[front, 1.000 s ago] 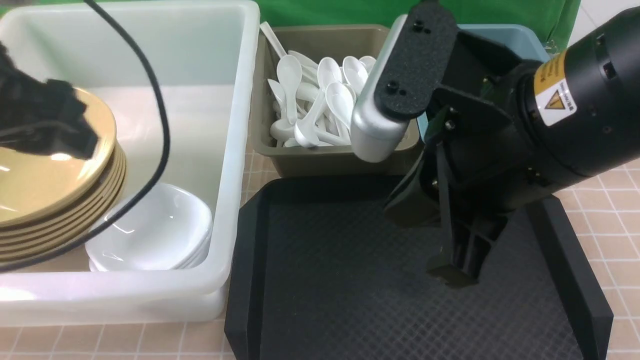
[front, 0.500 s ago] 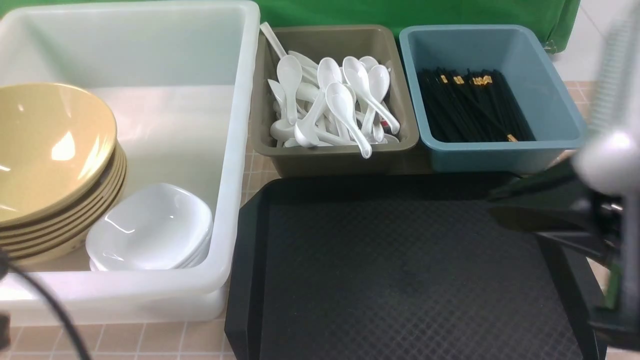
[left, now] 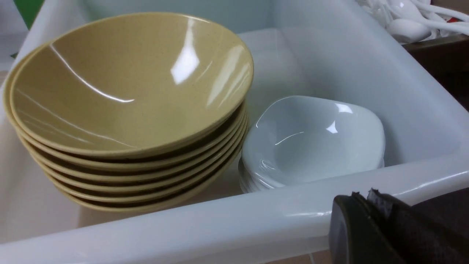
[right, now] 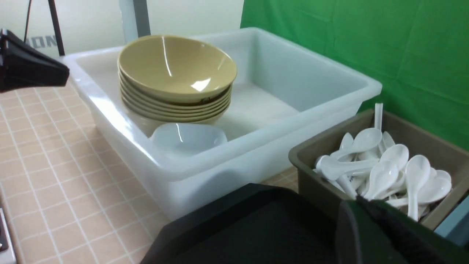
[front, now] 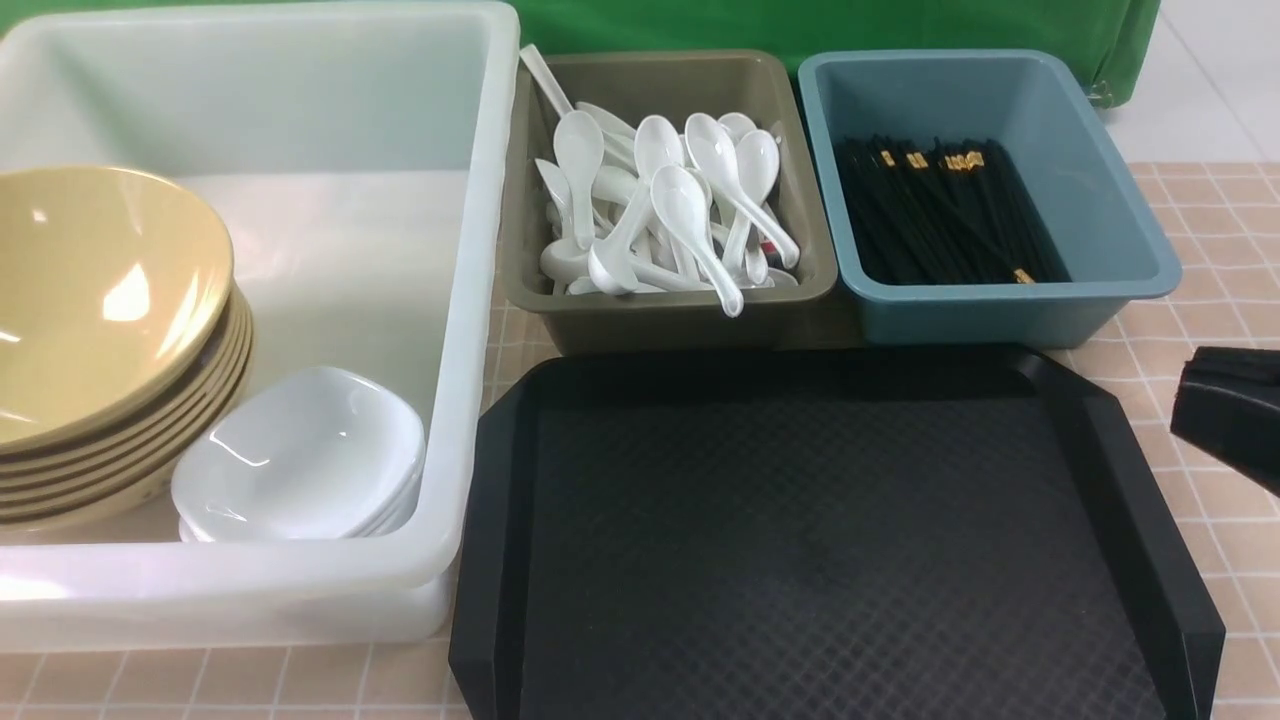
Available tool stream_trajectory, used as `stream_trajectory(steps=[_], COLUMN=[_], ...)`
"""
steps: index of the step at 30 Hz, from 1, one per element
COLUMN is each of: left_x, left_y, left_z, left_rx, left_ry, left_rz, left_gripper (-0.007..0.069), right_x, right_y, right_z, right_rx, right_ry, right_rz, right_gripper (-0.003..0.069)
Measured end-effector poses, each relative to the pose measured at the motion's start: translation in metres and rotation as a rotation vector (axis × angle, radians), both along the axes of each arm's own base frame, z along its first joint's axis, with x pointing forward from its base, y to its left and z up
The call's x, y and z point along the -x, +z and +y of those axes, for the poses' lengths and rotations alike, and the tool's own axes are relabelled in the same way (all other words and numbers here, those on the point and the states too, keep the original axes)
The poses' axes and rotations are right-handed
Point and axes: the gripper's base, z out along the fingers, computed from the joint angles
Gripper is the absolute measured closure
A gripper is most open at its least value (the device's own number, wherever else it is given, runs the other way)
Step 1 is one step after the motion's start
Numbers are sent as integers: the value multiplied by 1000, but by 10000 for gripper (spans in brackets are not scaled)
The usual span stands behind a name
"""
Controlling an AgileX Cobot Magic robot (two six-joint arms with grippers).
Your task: On brown table put chopsticks spoon bowls plates into blue grey white boxes.
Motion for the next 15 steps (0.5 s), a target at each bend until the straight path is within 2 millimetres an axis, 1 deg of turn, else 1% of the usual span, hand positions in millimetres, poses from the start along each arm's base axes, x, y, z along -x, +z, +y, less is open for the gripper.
stream_trajectory(steps=[15], left_x=[0], left_y=[0], left_z=[0], left_rx=[-1], left_ry=[0], left_rz=[0], left_gripper=[623], right_x=[0], right_y=[-4], right_z=[0], right_rx=[26], right_ry=[1], right_rz=[25], right_gripper=[610])
